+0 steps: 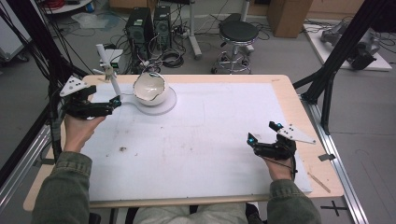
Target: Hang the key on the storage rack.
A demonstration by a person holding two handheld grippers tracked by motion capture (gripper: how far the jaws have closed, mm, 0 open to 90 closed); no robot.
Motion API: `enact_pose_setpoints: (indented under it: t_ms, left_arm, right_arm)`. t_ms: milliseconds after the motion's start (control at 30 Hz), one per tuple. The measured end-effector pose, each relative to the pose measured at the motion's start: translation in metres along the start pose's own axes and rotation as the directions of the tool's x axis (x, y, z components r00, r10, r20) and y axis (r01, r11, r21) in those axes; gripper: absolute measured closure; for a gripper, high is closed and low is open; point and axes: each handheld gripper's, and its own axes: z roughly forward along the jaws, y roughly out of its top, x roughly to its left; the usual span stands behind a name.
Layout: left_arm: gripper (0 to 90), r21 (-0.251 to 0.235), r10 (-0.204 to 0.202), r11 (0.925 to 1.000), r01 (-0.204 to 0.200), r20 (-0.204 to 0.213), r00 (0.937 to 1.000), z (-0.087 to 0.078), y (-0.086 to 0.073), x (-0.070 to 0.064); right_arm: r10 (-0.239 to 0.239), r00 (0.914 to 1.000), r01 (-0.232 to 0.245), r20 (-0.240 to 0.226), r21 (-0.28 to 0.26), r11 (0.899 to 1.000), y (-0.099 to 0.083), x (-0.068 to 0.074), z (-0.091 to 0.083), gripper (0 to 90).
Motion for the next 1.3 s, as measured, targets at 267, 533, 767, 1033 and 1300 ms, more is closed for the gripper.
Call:
enact_pose_setpoints:
  t_ms: [267,533,767,1033,1300]
  left_arm:
    - [1.9,-0.003,-0.024,0.9997,0.024,-0.008,0.9997,-0.005,-0.019,0.001]
    - [1.9,0.007,-0.041,0.9991,0.042,-0.026,0.9988,-0.011,-0.038,0.003]
    - [1.9,0.012,-0.048,0.9987,0.049,-0.033,0.9983,-0.018,-0.053,-0.001]
    - [1.9,-0.016,-0.066,0.9978,0.065,-0.048,0.9967,-0.029,-0.066,-0.003]
    - [1.9,-0.061,-0.049,0.997,0.047,-0.034,0.9982,-0.034,-0.086,-0.002]
  right_arm:
    - [-0.007,1.0,0.007,-0.003,0.004,1.0,0.0,0.0,0.0,0.5]
    - [-0.009,1.0,0.009,-0.001,0.002,1.0,0.0,0.0,0.0,0.5]
    - [-0.014,0.9999,0.014,0.001,0.003,1.0,0.0,0.0,0.0,0.5]
    - [-0.014,0.9999,0.014,0.007,0.001,1.0,0.0,-0.001,-0.001,0.5]
    - [-0.013,0.9999,0.013,0.008,0.005,1.0,0.0,0.001,-0.002,0.5]
